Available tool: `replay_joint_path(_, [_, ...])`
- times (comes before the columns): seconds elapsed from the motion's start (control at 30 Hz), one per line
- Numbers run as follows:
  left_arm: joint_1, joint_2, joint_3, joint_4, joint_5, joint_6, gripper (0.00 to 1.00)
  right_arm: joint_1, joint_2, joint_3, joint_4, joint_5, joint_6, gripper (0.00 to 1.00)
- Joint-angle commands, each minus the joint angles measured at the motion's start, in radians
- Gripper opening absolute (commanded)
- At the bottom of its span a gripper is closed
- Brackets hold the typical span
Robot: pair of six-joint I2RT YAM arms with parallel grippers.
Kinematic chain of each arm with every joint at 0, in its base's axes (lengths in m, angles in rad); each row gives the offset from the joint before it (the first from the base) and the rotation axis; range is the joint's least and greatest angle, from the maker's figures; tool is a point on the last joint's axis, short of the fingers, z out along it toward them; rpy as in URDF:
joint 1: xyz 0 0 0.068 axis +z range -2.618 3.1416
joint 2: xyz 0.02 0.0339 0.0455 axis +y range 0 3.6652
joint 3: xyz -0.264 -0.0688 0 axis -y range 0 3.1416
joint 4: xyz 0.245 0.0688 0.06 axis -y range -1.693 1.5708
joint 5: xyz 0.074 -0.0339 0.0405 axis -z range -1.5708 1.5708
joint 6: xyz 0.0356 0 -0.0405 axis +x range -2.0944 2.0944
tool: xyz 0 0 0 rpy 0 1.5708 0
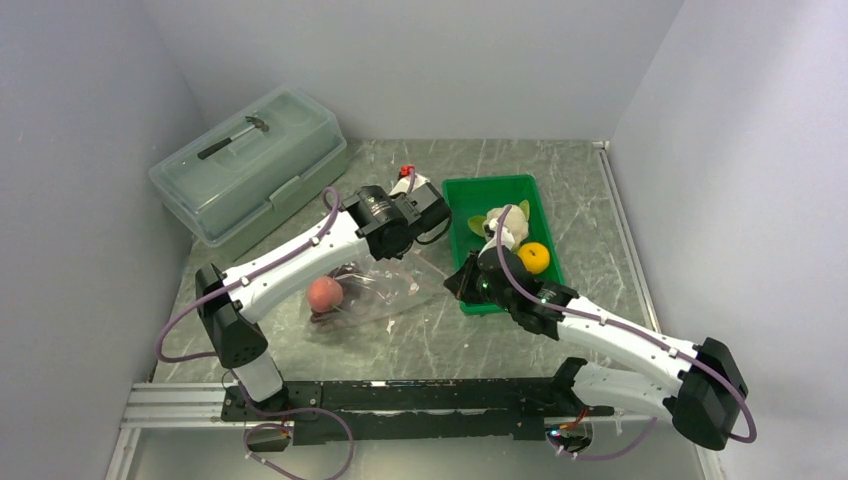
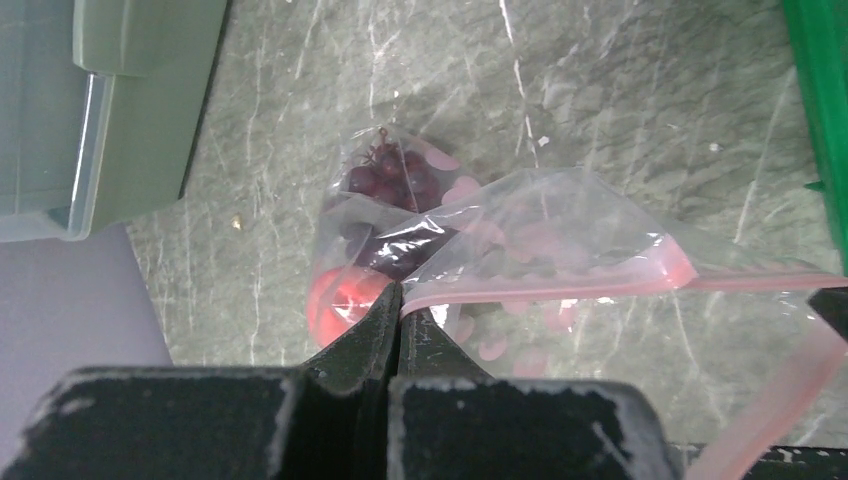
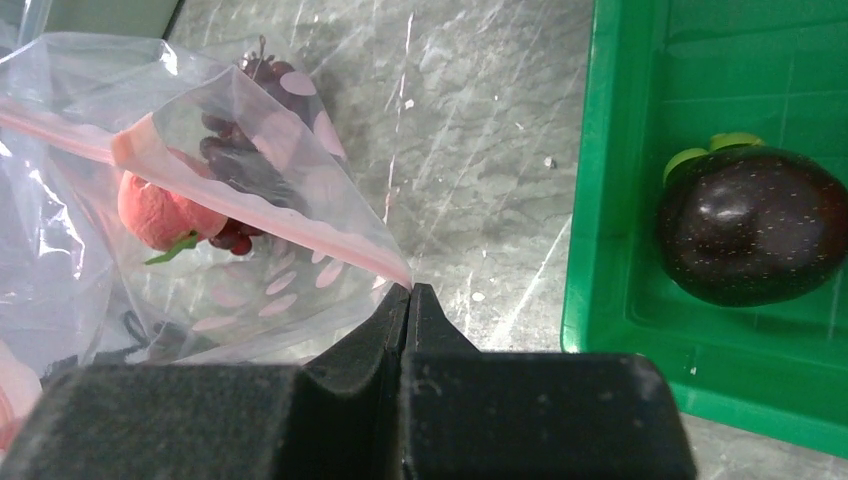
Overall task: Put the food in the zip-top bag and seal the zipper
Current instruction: Adjust the zipper food storage bag at the center of the board.
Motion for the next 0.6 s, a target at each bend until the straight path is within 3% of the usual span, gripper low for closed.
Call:
replay_joint_path(0.0, [0.007, -0.027, 0.044, -0.016, -0.026, 0.001, 0.0, -0.009, 0.0, -0.056, -0.004, -0.019, 0.01, 0.0])
replay_joint_path(0.37, [-0.063, -0.055, 0.011, 0.01, -0.018, 0.043, 0.0, -0.009, -0.062, -0.001, -0.05, -0.034, -0.027, 0.0])
replay_joint_path(0.57, [-0.098, -0.055, 0.007, -0.013, -0.061, 0.022, 0.0, -0.009, -0.109, 0.078, -0.128, -0.023, -0.069, 0.33])
